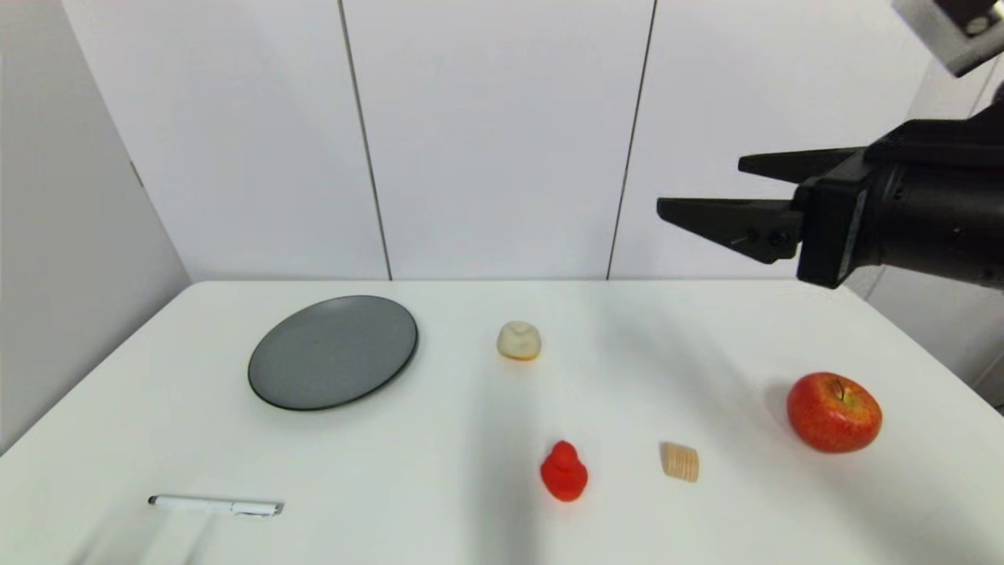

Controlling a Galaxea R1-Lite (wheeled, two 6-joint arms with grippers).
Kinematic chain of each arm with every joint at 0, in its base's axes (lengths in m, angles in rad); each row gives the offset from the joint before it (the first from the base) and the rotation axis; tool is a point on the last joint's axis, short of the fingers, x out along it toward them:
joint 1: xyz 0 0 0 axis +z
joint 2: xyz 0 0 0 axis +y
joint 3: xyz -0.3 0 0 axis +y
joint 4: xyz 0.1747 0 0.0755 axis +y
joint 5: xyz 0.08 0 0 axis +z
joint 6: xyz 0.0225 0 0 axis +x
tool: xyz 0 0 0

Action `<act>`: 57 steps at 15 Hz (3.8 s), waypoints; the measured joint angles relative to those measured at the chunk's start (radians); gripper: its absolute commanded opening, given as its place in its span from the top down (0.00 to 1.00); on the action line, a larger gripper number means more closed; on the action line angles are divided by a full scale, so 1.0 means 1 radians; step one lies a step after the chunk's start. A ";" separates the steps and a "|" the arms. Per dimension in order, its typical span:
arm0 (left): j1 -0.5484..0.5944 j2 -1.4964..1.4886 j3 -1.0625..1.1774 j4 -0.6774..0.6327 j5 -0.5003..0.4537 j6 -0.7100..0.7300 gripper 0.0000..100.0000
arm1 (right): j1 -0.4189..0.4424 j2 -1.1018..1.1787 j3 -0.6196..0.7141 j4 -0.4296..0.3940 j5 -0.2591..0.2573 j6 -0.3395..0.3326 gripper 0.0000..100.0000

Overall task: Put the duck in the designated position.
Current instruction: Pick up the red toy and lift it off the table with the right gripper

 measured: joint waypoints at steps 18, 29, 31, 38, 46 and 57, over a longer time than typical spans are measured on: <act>0.000 0.000 0.000 0.000 0.000 0.000 0.00 | 0.206 0.314 -0.053 0.215 -0.254 0.349 0.00; 0.000 0.000 0.000 0.000 0.000 0.000 0.00 | 0.315 0.415 -0.094 0.474 -0.329 0.599 0.00; 0.000 0.000 0.000 0.000 0.000 0.000 0.00 | 0.342 0.427 -0.105 0.540 -0.326 0.664 0.00; 0.000 0.000 0.000 0.000 0.000 0.000 0.00 | 0.370 0.470 -0.130 0.559 -0.264 0.748 0.00; 0.000 0.000 0.000 0.000 0.000 0.000 0.00 | 0.366 0.538 -0.140 0.547 -0.262 0.755 0.00; 0.000 0.000 0.000 0.000 0.000 0.000 0.00 | 0.324 0.597 -0.140 0.492 -0.266 0.747 0.00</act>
